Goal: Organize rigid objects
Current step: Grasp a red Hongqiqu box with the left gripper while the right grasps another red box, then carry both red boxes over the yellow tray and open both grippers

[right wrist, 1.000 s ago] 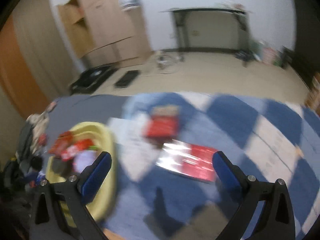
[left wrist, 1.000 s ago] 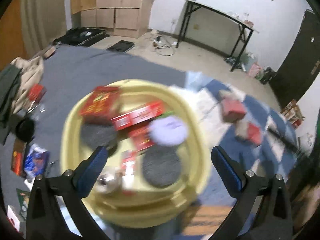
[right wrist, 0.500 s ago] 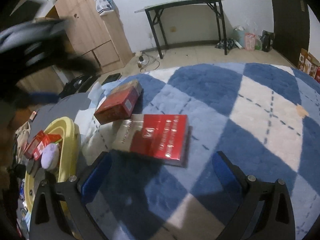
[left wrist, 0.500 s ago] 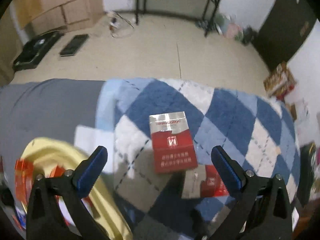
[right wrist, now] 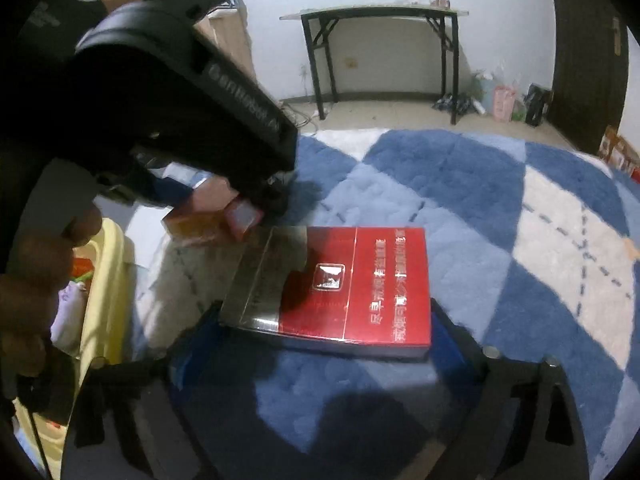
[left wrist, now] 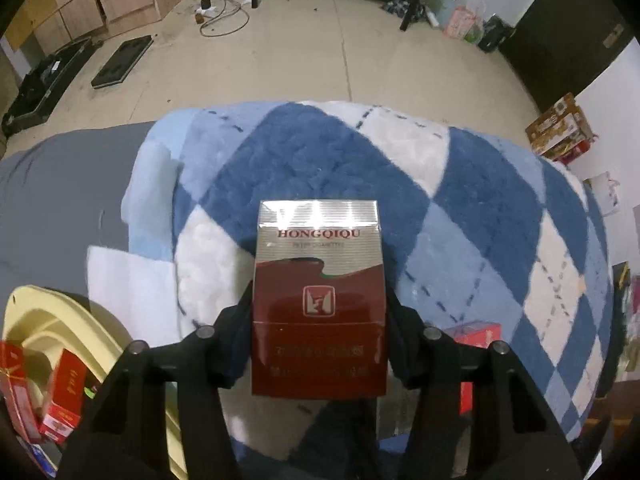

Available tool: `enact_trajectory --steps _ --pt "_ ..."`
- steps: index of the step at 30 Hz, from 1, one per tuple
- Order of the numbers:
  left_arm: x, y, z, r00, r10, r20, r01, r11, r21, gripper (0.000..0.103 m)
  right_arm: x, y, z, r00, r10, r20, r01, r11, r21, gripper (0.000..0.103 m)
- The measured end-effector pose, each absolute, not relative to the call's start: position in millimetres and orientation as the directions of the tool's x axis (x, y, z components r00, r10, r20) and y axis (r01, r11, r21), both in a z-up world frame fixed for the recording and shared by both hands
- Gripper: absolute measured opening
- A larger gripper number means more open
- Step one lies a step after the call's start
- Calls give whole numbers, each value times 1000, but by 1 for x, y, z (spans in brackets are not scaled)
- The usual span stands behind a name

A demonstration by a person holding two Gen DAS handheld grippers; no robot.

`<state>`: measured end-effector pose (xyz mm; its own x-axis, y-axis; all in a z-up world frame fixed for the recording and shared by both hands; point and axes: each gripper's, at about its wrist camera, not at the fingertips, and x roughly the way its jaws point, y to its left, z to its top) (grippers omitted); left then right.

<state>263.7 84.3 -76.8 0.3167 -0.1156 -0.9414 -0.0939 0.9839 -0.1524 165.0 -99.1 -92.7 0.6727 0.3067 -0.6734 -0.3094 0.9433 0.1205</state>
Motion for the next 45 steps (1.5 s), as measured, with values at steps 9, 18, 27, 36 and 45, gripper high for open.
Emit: enact_trajectory --steps 9,18,27,36,45 --pt "159 147 18 547 -82 -833 -211 950 -232 57 155 -137 -66 691 390 -609 -367 915 170 92" --pt "20 250 32 558 131 -820 -417 898 -140 57 118 -74 22 547 619 -563 -660 733 164 92" --pt "-5 293 -47 465 106 -879 -489 858 -156 57 97 40 4 378 581 -721 -813 580 41 92" --pt "1 303 -69 481 57 -875 -516 825 -230 58 102 101 -28 365 510 -779 -836 547 -33 93" --pt "1 295 -45 571 94 -815 -517 813 -268 101 100 108 -44 377 536 -755 -834 550 -26 103"
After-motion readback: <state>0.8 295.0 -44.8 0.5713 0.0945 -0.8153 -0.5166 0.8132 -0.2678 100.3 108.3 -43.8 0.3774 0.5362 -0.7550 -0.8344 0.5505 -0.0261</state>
